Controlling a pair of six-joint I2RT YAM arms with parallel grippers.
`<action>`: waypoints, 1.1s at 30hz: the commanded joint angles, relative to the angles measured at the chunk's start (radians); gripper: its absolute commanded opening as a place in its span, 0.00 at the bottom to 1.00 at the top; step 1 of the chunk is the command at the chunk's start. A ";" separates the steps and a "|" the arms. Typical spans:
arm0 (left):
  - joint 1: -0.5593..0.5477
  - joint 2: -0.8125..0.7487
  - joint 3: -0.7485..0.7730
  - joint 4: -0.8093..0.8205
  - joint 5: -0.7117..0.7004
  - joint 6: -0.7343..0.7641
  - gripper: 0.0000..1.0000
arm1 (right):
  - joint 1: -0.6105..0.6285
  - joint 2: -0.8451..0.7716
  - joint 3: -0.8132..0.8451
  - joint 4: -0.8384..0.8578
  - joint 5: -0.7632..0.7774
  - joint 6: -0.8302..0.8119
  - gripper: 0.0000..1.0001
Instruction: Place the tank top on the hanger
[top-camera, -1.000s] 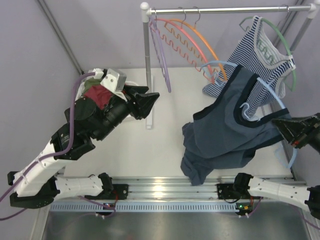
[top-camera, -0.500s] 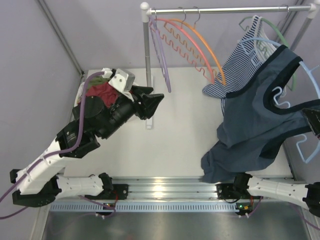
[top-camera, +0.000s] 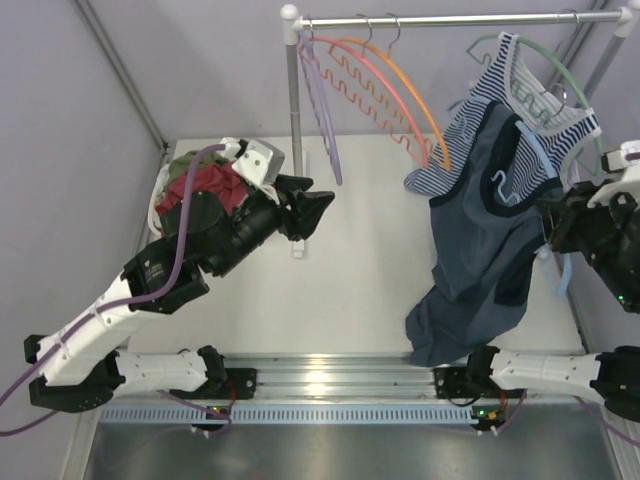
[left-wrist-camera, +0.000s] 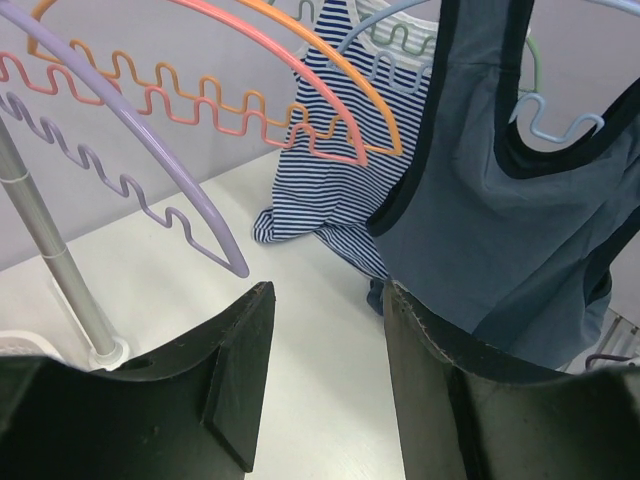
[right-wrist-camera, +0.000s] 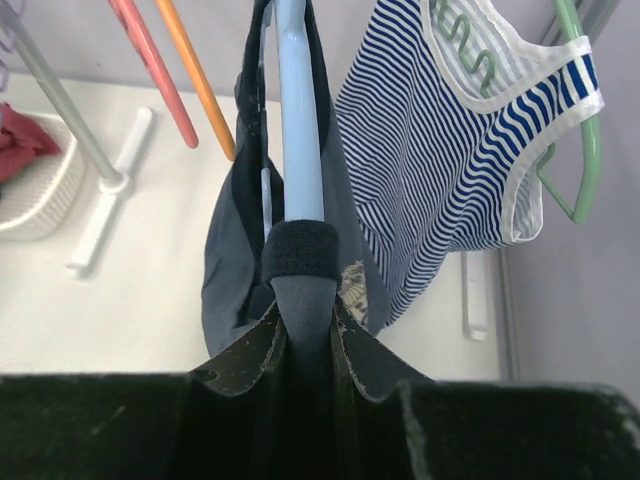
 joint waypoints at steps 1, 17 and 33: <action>-0.002 0.004 -0.005 0.057 0.007 0.024 0.53 | -0.005 0.043 -0.015 0.024 0.073 -0.061 0.00; -0.001 -0.008 -0.027 0.061 0.007 0.037 0.53 | -0.007 0.065 -0.144 0.171 -0.116 -0.109 0.00; -0.001 -0.015 -0.041 0.060 0.007 0.028 0.53 | -0.031 0.066 -0.231 0.189 -0.137 -0.073 0.00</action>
